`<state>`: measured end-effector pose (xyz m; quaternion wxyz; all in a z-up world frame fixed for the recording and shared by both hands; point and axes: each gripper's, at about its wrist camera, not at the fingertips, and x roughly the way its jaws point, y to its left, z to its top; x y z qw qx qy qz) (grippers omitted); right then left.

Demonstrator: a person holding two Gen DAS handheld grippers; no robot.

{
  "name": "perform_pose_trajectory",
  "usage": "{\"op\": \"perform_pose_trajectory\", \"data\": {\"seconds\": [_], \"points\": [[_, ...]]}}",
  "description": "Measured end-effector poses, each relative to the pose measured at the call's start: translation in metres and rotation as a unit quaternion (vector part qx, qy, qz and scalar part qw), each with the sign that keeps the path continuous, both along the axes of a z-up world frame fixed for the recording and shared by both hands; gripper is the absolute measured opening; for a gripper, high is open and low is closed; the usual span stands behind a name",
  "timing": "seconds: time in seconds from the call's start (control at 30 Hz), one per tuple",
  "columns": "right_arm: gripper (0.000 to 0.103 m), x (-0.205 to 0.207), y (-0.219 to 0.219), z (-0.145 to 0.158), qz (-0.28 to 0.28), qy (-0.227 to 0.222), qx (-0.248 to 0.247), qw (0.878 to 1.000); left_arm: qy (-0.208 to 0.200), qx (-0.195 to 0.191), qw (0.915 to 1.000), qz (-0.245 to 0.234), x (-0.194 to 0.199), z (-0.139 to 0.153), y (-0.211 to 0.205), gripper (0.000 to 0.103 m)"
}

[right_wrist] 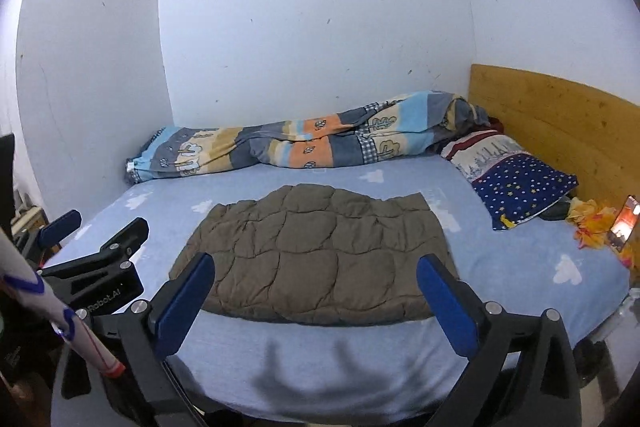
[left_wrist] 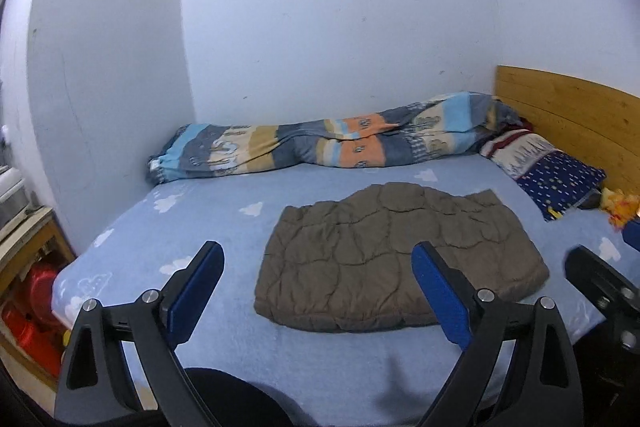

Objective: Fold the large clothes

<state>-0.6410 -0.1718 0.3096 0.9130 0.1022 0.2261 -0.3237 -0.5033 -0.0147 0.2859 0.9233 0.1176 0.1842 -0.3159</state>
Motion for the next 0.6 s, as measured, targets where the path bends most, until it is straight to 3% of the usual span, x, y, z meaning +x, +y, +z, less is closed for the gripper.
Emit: {"op": "perform_pose_trajectory", "data": {"seconds": [0.13, 0.23, 0.37, 0.43, 0.6], "points": [[0.103, 0.008, 0.011, -0.008, -0.017, 0.029, -0.027, 0.999, -0.006, 0.041, 0.9988, 0.027, 0.001, -0.005, 0.0, 0.094], [0.102, 0.01, 0.012, -0.008, -0.011, 0.022, -0.024, 0.999, 0.019, 0.031, 0.9989, 0.029, 0.01, -0.009, 0.007, 0.094], [0.103, 0.007, 0.014, -0.001, -0.017, -0.007, -0.035, 0.999, 0.006, 0.023, 0.9987, 0.046, 0.011, -0.01, 0.013, 0.094], [0.103, 0.005, 0.015, 0.001, -0.019, -0.021, -0.042, 0.999, 0.019, 0.023, 0.9989, 0.036, 0.014, -0.012, 0.013, 0.094], [0.103, 0.01, 0.017, -0.004, -0.013, -0.016, -0.042, 0.999, 0.05, 0.033, 0.9979, 0.024, 0.022, -0.024, 0.005, 0.094]]}}
